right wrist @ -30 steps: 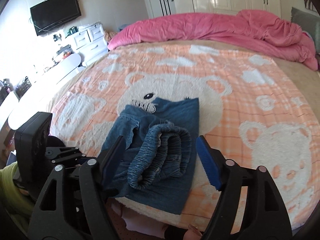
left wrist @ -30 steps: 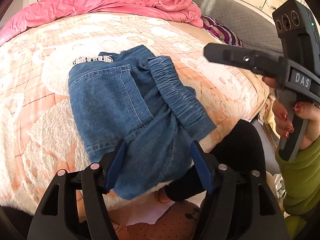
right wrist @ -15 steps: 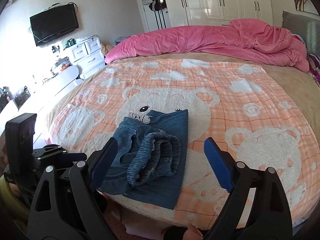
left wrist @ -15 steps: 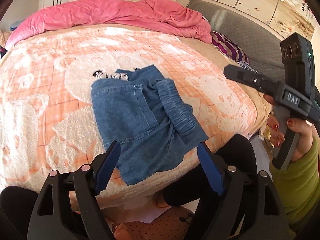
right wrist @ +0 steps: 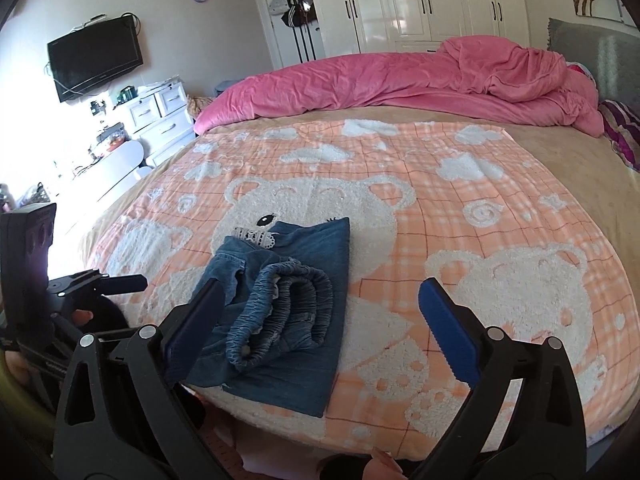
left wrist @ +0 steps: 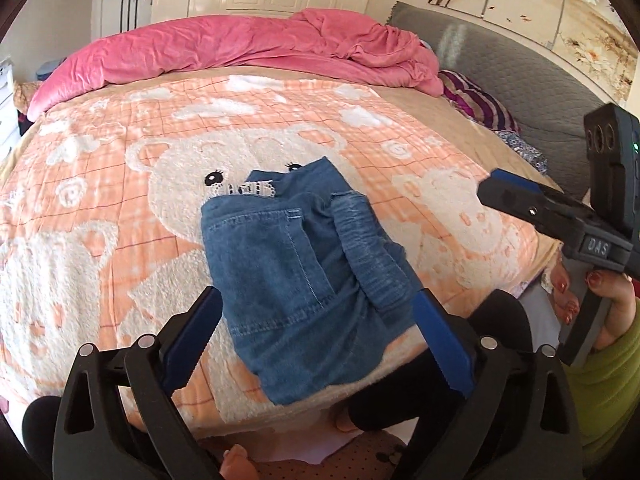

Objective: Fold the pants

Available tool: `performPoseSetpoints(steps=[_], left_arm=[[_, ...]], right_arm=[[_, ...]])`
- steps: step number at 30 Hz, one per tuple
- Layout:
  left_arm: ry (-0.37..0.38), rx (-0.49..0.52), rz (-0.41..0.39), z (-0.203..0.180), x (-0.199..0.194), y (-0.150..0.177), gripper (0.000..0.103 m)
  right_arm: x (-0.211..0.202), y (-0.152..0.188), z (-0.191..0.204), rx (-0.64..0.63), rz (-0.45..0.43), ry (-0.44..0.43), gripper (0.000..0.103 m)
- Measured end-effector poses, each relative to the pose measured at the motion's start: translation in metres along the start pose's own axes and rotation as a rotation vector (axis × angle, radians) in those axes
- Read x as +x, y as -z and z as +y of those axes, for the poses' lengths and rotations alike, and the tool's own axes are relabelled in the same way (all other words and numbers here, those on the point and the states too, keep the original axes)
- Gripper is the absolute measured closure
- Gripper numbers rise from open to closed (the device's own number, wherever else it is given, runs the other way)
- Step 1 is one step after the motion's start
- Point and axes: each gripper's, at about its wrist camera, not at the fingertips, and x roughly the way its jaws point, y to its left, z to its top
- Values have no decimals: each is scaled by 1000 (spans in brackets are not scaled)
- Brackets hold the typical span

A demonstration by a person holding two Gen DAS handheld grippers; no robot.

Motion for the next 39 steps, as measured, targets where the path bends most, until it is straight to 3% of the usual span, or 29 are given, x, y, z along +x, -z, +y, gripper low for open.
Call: performPoseSetpoints(steps=[19,36,39], left_arm=[[-63,-140,73,46,48,3,6],[-74,-167,71,62,70,11,6],[-65,-167,69,65,80,13,5]], right_arm=[[52,6,-11,-1,98,8,10],[90,25,-15,20,188,23,10],[100,29,-14,22,211,3,19]])
